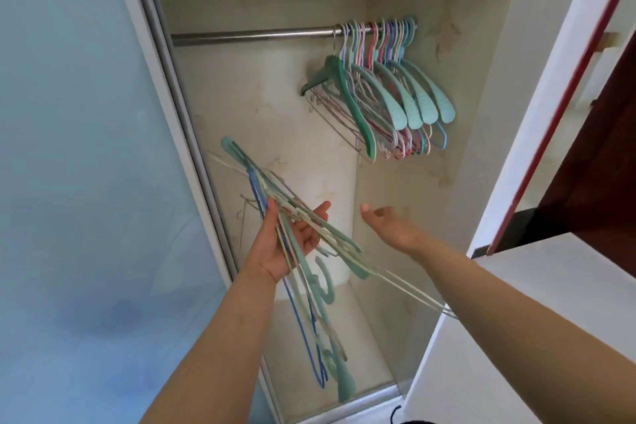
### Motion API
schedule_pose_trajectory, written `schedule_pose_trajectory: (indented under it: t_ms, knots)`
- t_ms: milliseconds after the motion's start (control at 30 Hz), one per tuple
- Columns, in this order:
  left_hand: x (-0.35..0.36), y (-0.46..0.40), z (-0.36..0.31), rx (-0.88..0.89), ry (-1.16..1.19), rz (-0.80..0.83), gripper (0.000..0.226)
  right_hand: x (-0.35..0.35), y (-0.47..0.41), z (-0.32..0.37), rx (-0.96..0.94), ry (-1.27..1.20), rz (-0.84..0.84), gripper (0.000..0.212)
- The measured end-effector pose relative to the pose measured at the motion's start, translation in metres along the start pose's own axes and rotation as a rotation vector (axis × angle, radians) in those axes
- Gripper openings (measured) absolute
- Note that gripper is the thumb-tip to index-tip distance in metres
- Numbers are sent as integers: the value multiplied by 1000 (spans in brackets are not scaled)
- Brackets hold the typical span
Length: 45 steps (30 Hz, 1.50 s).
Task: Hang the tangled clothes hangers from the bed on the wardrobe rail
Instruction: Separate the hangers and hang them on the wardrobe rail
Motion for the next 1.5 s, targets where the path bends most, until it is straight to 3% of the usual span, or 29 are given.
schedule_pose_trajectory:
  t_ms: [67,100,200,267,367,433,533,600,733,867,1000,1133,1267,1333,1433,1500]
  knots:
    - [-1,2,2,-13,20,57,48,23,24,-32,26,44,504,96]
    - [-3,3,3,-21,47,71,49,28,33,-49,22,61,666,104]
    - [-7,3,5,-25,84,93,49,29,51,-90,23,134,829,102]
    - [-6,3,8,-32,86,105,50,32,57,-101,43,107,746,80]
    - [-2,-2,12,-36,70,97,63,29,53,-109,-8,-28,277,28]
    - [-2,-7,15,-53,44,84,85,18,55,-114,-36,-133,12,32]
    - [-9,-12,24,-77,85,57,100,0,62,-116,-47,-99,-115,49]
    - [-14,-12,31,-84,118,33,95,-8,66,-118,-10,-67,-110,56]
    - [-18,-11,45,-150,119,83,81,-11,77,-113,12,-39,180,59]
    - [-13,-7,60,-216,32,114,54,-9,76,-74,-51,-251,145,70]
    - [-12,-11,72,-196,-106,83,67,16,73,-22,-168,-215,265,89]
    - [-11,-10,69,-169,-107,87,73,29,67,-10,-180,-377,192,68]
    - [-24,-8,68,-134,-127,81,73,47,66,-12,-203,-347,107,36]
    - [-26,-6,68,-114,-120,5,60,57,64,-12,-227,-352,64,28]
    - [-20,-2,68,-86,-192,-116,20,59,63,-11,-224,-344,20,22]
    - [-23,-1,67,-89,-191,-196,31,57,59,-17,-184,-390,-30,22]
Point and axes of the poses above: each hand's wrist, its own y-axis away from the middle knuckle, its own x-axis out of the palm, z = x × y, the point moved 3 cm from there along -y, towards the middle knuckle, and after that the axes turned 8 degrees about y, right-handed, at the moved point
